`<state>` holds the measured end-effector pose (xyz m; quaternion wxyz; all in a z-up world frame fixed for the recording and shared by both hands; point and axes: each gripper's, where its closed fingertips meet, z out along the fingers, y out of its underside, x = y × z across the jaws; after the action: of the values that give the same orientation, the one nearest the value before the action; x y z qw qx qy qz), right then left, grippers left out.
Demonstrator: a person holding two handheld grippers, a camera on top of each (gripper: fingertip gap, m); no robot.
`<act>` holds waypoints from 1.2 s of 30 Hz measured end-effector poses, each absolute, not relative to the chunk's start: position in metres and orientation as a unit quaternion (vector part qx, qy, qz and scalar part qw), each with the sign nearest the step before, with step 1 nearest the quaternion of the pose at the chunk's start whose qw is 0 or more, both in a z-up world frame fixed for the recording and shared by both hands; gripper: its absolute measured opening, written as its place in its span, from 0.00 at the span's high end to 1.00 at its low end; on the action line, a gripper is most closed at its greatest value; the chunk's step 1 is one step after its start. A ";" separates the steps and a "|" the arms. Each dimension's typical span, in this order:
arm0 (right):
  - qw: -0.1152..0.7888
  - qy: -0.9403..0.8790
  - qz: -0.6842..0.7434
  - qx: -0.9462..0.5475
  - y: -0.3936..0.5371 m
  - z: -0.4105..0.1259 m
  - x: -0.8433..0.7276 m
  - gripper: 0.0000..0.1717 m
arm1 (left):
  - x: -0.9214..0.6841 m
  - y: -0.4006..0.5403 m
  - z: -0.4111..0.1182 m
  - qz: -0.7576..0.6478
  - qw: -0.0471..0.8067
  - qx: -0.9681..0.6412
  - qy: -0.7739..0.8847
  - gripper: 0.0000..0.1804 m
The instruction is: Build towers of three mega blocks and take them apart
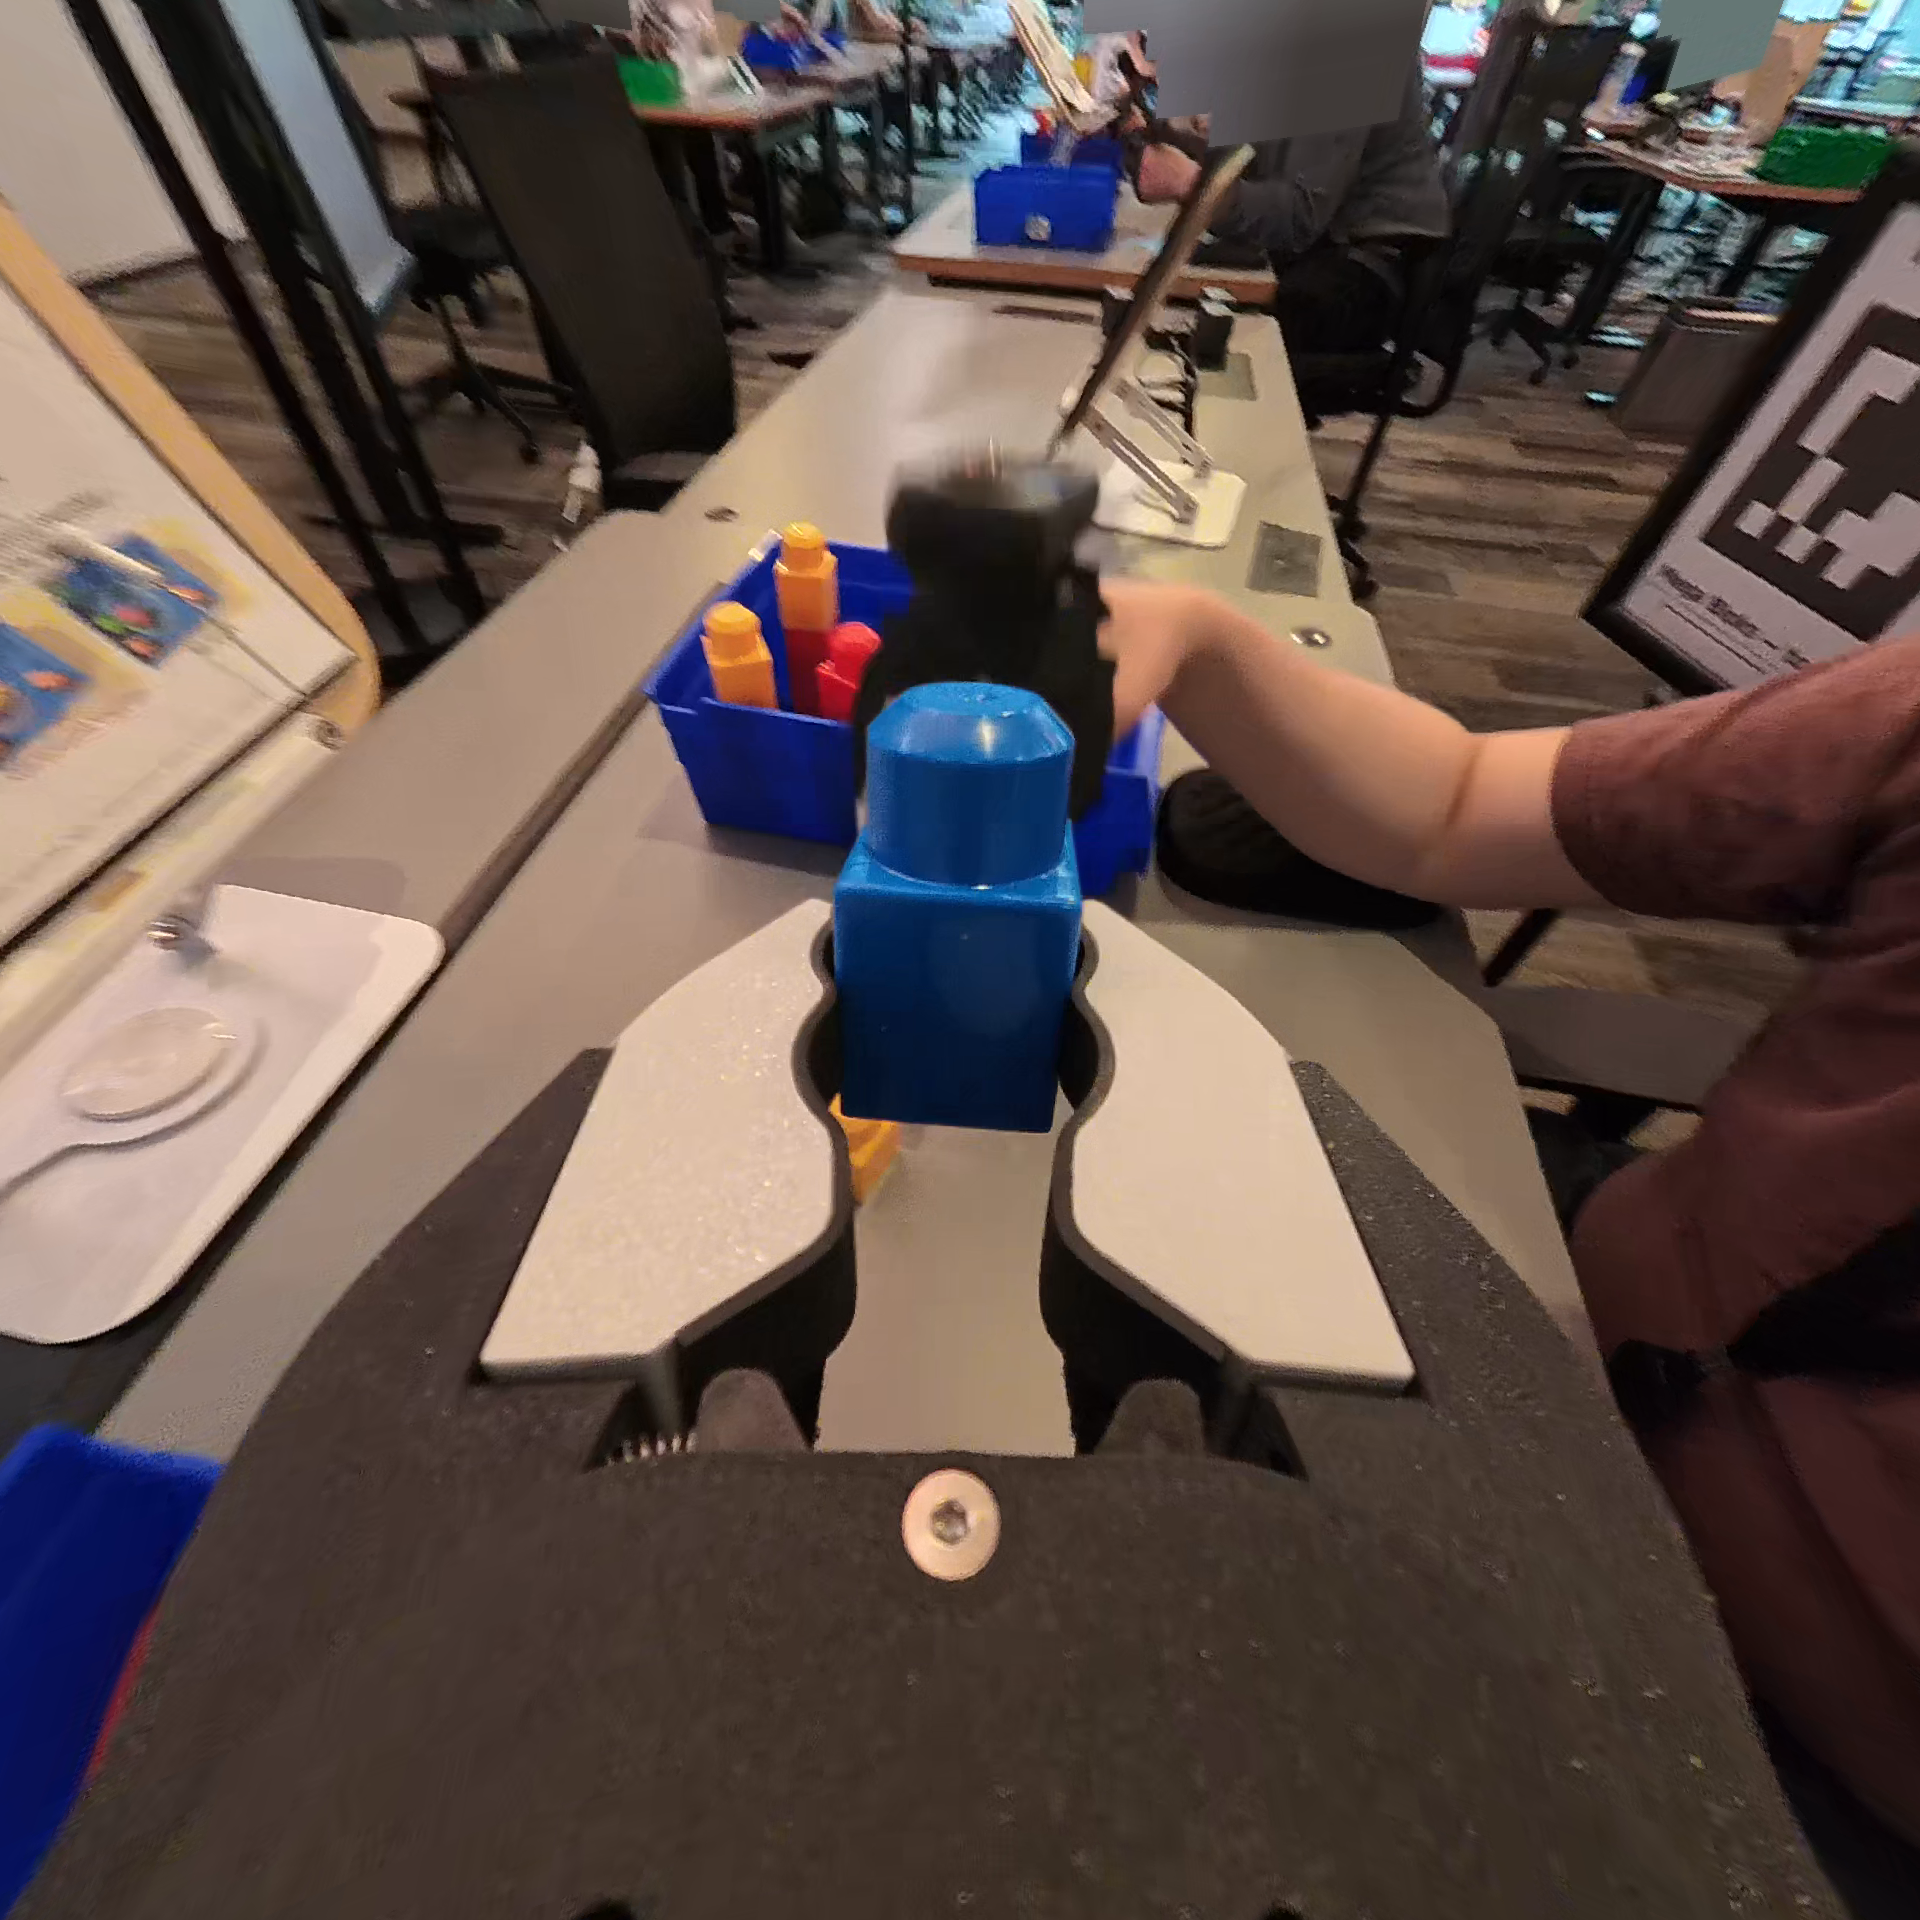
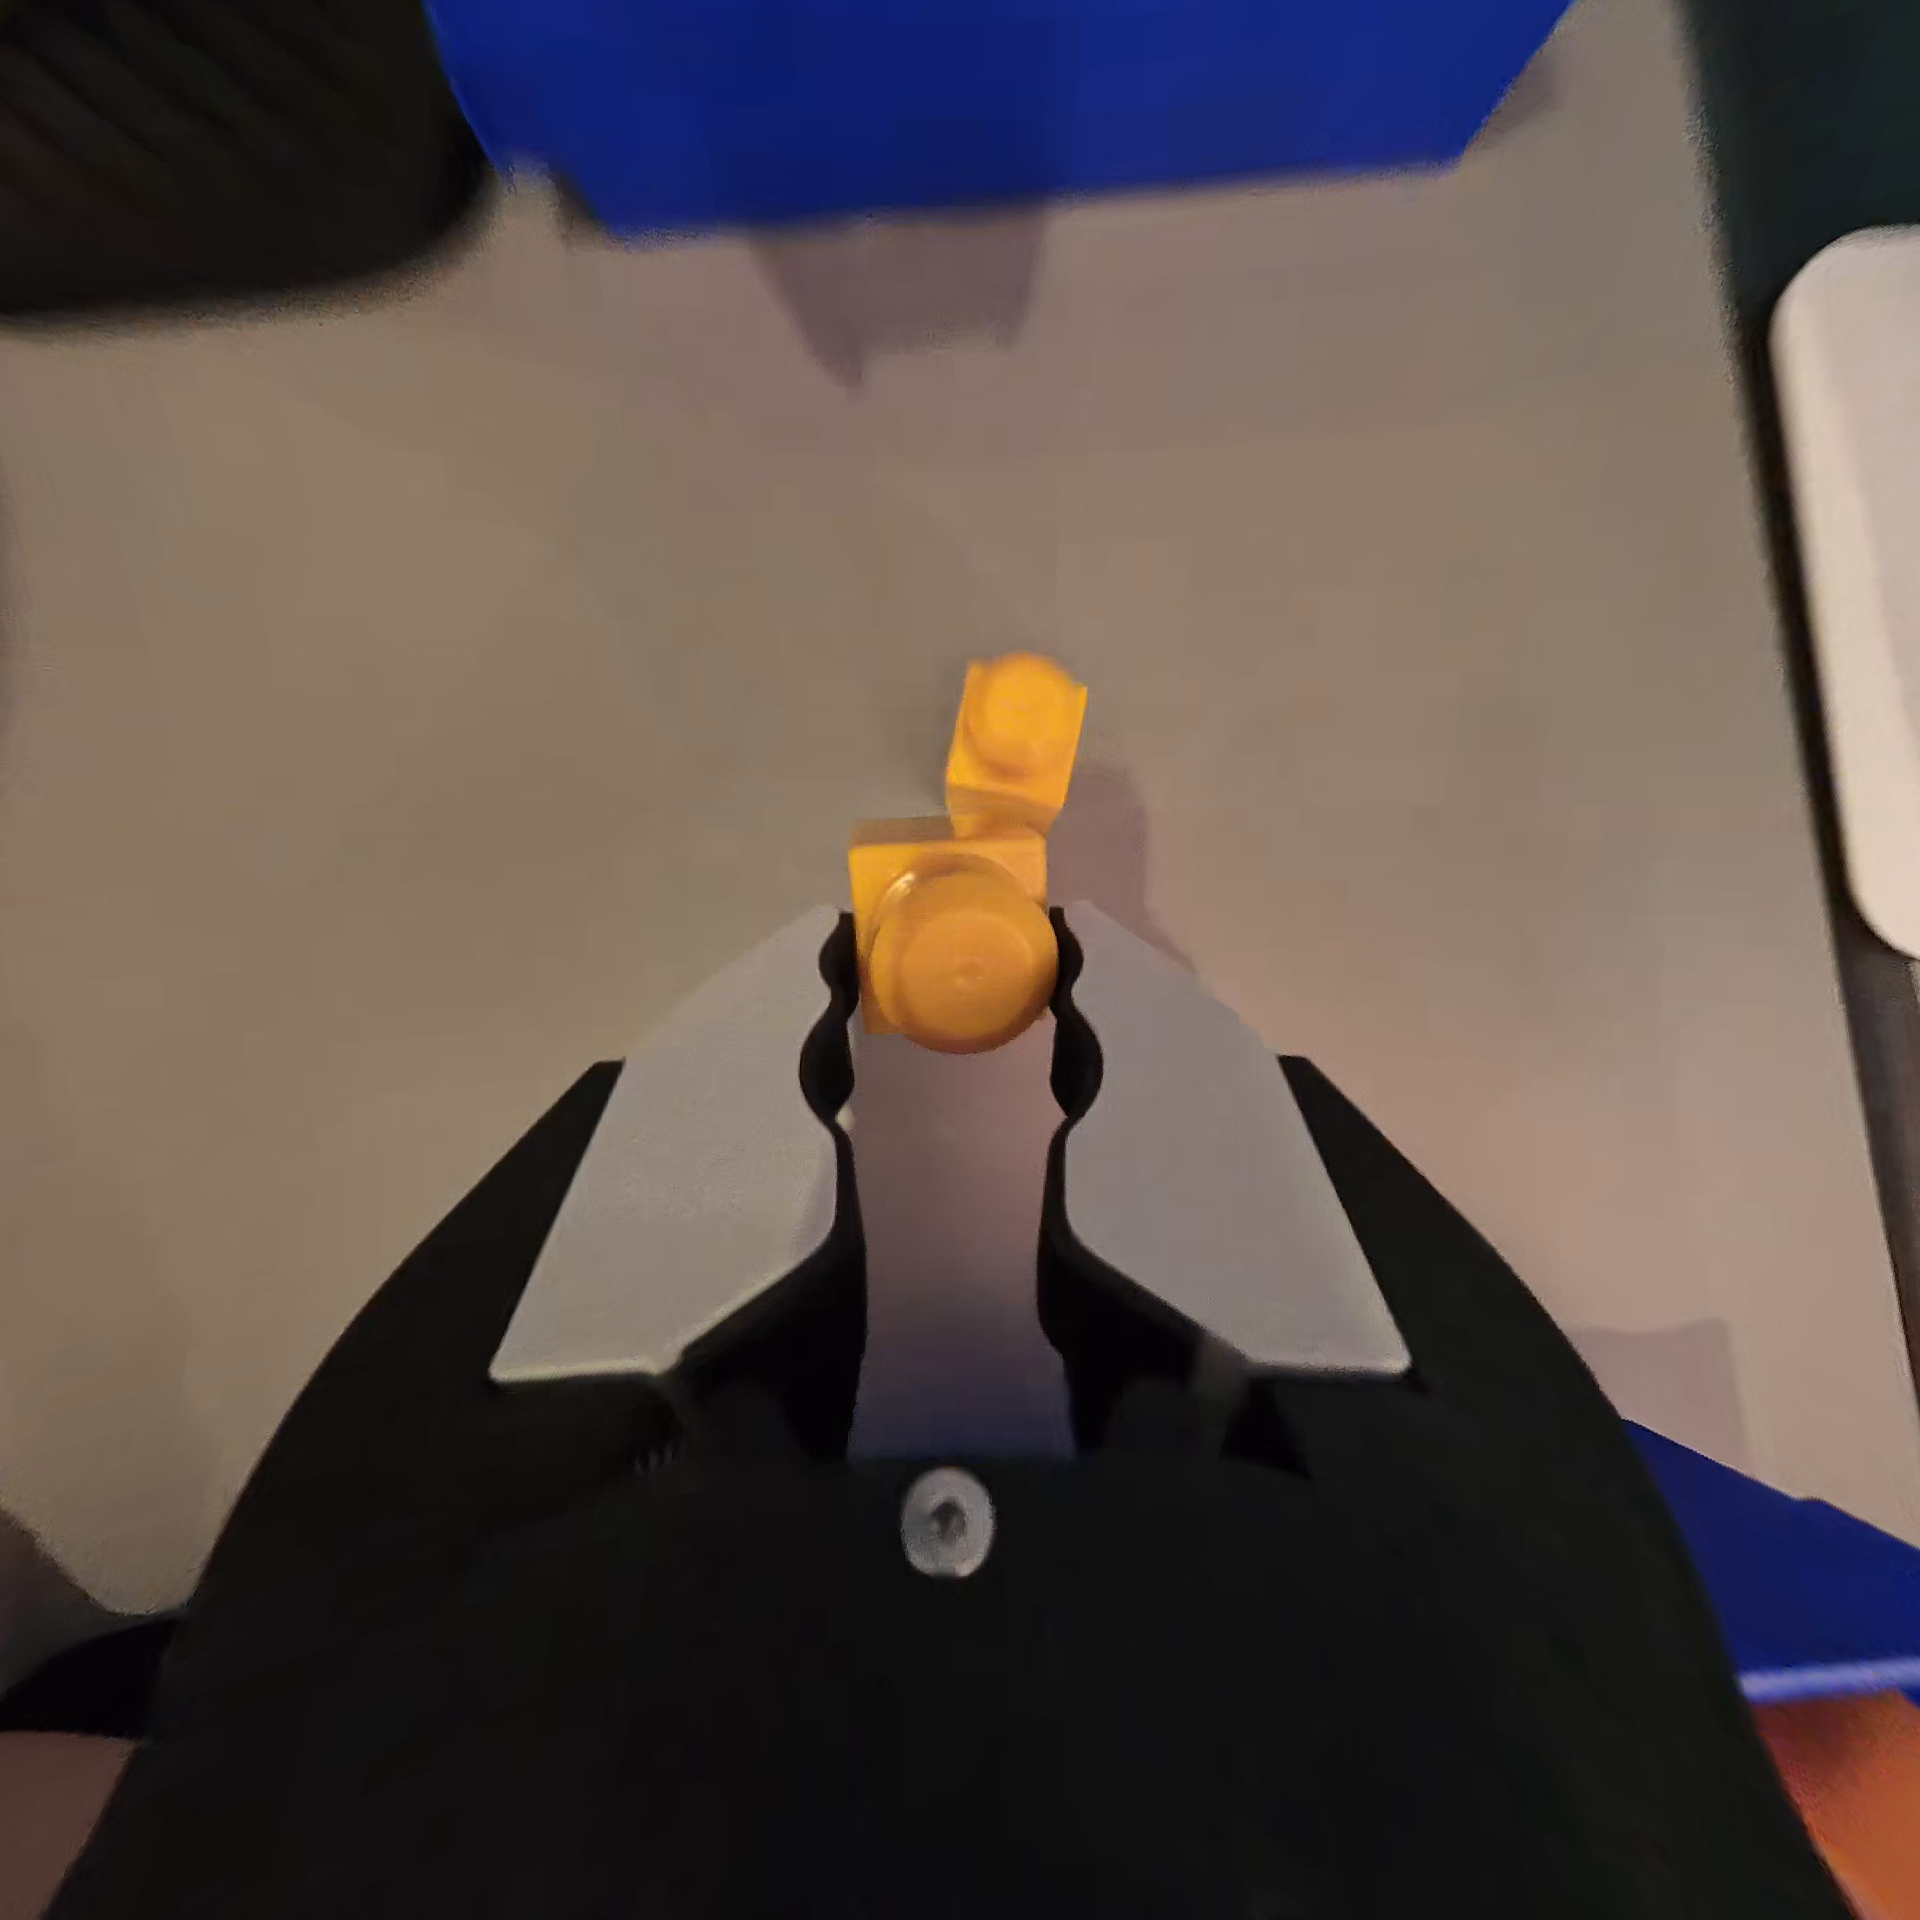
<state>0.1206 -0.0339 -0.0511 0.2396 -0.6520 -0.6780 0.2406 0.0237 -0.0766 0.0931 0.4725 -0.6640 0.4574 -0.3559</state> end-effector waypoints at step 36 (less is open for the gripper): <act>0.349 -0.526 0.490 -0.601 -0.069 0.075 0.101 0.80 | 0.105 -0.086 0.030 -0.447 0.327 -0.683 0.476 0.79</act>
<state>0.1011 -0.0694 0.0748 0.3490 -0.6006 -0.5265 0.4902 0.1052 -0.0861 0.0296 0.3275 -0.6831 0.4756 -0.4471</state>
